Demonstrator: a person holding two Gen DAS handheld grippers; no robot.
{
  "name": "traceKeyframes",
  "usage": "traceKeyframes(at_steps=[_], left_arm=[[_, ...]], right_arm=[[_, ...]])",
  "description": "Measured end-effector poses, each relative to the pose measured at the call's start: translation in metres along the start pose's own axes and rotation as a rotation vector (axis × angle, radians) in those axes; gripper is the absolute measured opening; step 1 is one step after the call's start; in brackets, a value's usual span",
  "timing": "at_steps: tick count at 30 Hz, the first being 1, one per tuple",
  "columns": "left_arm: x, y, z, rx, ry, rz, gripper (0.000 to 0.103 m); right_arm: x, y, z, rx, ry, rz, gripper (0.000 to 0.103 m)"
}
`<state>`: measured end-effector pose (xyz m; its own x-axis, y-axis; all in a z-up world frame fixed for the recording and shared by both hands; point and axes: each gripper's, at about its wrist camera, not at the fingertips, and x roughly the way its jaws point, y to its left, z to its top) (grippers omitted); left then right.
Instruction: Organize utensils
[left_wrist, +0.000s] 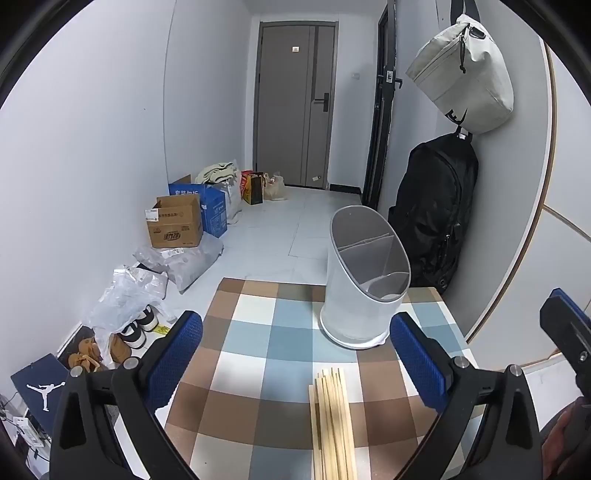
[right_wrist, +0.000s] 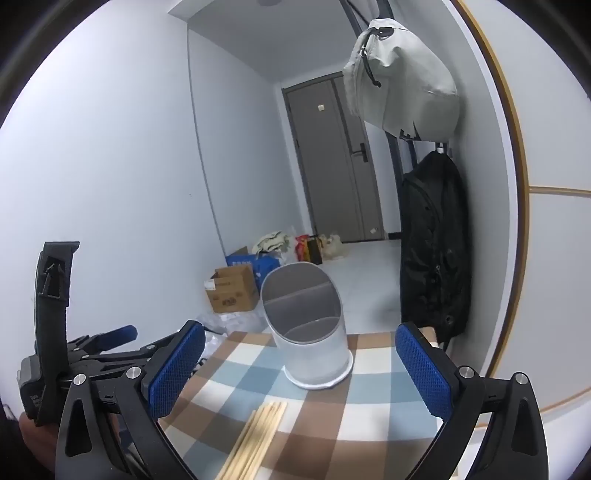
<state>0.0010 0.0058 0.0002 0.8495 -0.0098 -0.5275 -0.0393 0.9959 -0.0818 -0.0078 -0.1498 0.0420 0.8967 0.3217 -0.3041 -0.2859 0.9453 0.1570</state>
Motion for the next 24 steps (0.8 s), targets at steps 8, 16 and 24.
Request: traceKeyframes(at_steps=[8,16,24], left_arm=[[0.0012,-0.0014,0.0000,0.003,-0.003,0.004,0.099],[0.0022,0.0013,0.0006,-0.010,-0.001,0.004,0.099],[0.0033,0.0025,-0.0003,-0.015,0.000,0.002,0.099]], right_arm=[[0.0006,0.0003,0.0008,0.006,0.009,-0.001,0.103],[0.0024,0.0012,0.0002,-0.001,0.009,-0.003,0.103],[0.0029,0.0011,-0.0006,0.000,0.013,-0.007,0.103]])
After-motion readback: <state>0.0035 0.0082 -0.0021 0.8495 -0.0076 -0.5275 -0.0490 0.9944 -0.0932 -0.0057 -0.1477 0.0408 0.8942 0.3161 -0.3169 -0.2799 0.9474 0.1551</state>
